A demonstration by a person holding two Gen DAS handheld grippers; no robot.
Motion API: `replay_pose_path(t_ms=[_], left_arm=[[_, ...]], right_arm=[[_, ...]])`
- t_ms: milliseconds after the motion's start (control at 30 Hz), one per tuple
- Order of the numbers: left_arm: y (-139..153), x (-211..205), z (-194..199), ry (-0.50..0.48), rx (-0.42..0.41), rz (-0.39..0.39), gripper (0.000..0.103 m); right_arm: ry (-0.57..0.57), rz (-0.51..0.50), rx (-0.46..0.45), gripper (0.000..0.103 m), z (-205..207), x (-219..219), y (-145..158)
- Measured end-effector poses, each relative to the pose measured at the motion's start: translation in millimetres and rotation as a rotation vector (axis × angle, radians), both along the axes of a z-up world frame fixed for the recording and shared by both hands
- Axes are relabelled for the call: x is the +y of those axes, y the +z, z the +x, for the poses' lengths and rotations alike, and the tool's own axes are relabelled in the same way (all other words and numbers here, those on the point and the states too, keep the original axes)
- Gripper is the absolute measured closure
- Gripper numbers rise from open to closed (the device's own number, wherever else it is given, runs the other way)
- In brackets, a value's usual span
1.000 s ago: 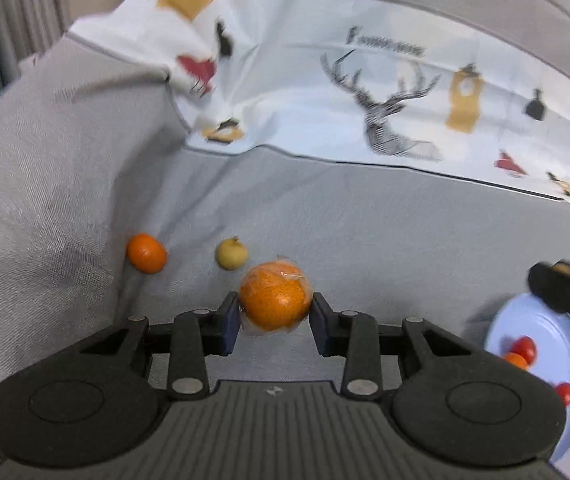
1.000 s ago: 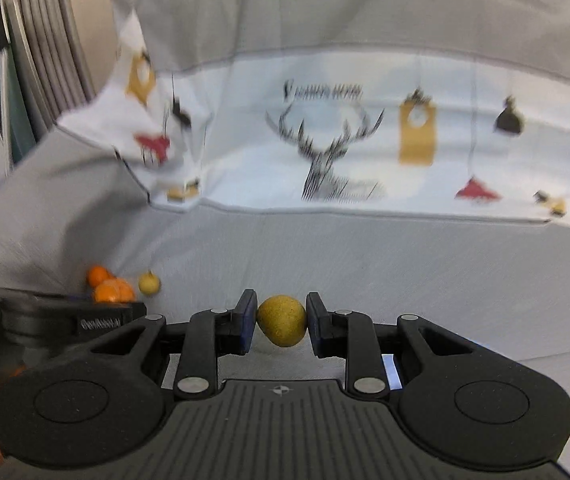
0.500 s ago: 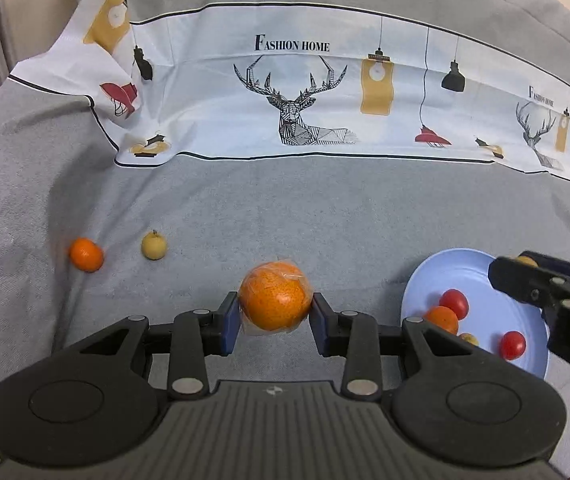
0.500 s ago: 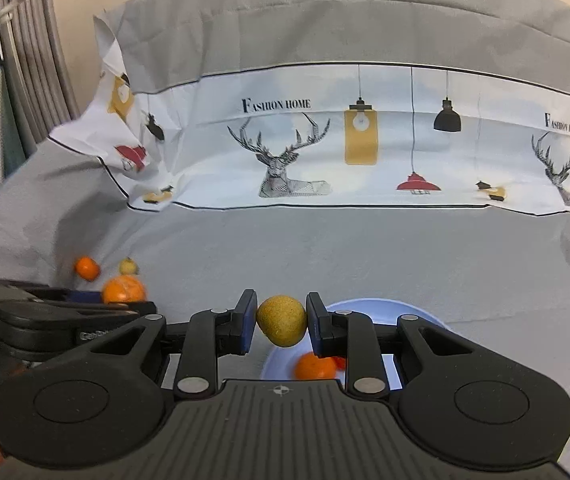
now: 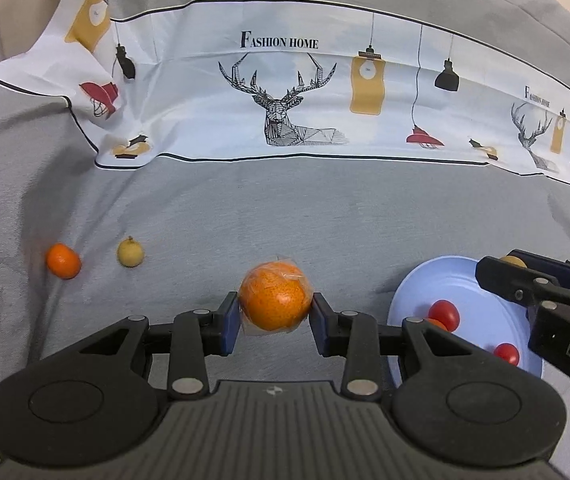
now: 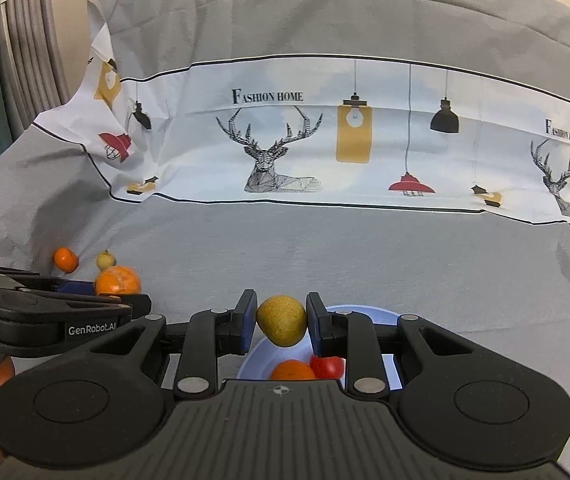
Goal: Organize fruits
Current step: 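Carry the orange and yellow fruit over the blue plate with both tools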
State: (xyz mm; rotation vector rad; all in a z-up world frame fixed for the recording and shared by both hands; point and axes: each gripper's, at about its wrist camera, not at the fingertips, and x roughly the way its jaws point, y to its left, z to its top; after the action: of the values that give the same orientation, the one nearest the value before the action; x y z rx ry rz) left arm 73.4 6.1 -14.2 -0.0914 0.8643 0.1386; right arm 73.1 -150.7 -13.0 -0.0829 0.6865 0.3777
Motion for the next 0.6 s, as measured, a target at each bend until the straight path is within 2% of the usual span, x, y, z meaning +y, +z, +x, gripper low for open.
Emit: replay_pose_path(t_ms=[600], left_arm=[[0, -15, 5, -0.042, -0.035, -0.017, 0.062]], right_arm=[[-0.041, -0.013, 0.009, 0.075, 5, -11, -3]])
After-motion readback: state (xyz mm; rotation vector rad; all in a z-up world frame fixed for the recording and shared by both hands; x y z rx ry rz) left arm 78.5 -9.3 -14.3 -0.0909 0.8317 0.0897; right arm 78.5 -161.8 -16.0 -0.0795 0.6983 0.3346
